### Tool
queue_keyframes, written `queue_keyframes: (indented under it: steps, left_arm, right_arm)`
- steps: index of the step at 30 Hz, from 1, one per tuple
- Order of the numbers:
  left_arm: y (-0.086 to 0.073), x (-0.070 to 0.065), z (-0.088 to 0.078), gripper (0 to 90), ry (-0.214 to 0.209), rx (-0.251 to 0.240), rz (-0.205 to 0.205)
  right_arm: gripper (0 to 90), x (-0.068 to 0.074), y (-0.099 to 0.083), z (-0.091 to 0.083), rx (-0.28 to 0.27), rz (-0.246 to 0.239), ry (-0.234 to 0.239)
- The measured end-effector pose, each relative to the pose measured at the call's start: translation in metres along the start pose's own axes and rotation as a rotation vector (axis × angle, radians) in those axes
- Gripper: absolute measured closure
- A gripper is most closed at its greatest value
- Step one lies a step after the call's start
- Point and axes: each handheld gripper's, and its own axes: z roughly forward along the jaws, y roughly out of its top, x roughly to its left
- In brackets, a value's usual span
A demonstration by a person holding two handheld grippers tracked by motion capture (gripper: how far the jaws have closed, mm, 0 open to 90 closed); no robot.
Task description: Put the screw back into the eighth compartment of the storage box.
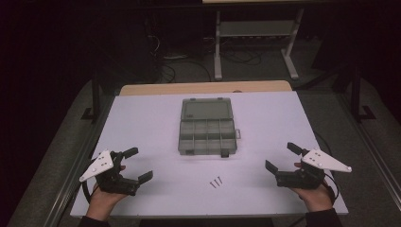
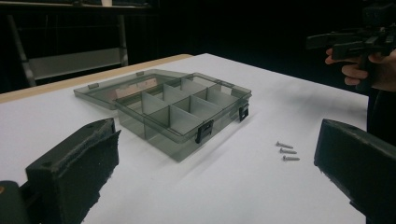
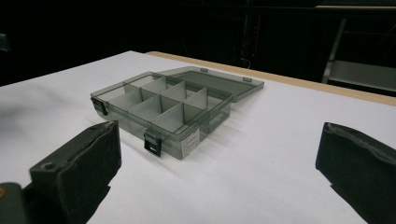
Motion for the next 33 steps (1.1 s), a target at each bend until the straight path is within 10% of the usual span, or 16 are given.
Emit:
queue_keyframes:
  steps: [33]
  left_arm:
    - [0.001,-0.004,0.002,0.0,-0.007,0.006,0.022]
  right_arm:
    - [0.0,0.007,0.021,0.022,-0.016,-0.005,0.031]
